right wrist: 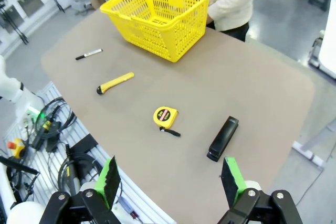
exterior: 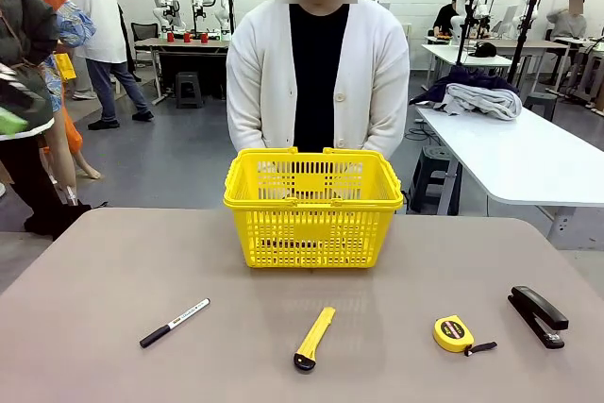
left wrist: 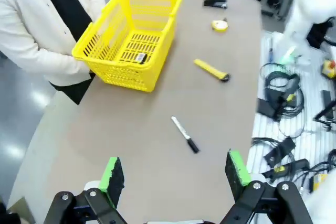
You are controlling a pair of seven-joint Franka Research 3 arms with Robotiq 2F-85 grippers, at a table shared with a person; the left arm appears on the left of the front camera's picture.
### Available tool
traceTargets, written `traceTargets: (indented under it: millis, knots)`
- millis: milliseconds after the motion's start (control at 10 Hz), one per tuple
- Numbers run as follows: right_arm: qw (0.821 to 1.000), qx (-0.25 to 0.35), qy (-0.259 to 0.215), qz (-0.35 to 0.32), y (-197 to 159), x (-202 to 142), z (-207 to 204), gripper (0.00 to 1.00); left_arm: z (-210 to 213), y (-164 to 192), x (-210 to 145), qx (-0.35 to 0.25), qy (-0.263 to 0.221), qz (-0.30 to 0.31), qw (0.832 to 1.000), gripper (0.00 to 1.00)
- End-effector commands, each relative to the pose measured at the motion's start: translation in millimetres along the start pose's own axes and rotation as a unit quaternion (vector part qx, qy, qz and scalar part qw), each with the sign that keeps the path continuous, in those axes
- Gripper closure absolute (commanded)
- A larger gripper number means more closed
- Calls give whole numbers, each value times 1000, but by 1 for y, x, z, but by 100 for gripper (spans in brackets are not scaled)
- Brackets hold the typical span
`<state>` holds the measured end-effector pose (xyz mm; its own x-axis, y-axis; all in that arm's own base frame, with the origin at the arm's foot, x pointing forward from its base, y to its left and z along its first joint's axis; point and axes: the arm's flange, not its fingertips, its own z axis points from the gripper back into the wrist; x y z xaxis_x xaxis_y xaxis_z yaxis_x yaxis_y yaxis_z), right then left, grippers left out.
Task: Place the items the person wants into the basket.
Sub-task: Pick up the item the person points to and place it in the Market Basket.
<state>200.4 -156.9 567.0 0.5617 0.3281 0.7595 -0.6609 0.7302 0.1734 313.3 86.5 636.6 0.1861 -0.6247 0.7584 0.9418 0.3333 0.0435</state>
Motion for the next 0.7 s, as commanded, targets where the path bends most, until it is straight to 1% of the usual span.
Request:
traceTargets:
  millis: [0, 200, 400, 600]
  knots:
    - [1000, 6, -10, 5, -2, 2, -2, 0, 26, -2, -40, -17, 13, 9, 1000, 0]
    - [1000, 6, -10, 5, -2, 2, -2, 0, 34, 0, -67, 4, 36, 24, 999, 0]
    - [1000, 6, -10, 5, -2, 2, -2, 0, 31, 0, -85, 0, 34, 33, 999, 0]
    - [1000, 6, -10, 5, -2, 2, -2, 0, 25, -3, -96, 14, 33, 36, 999, 0]
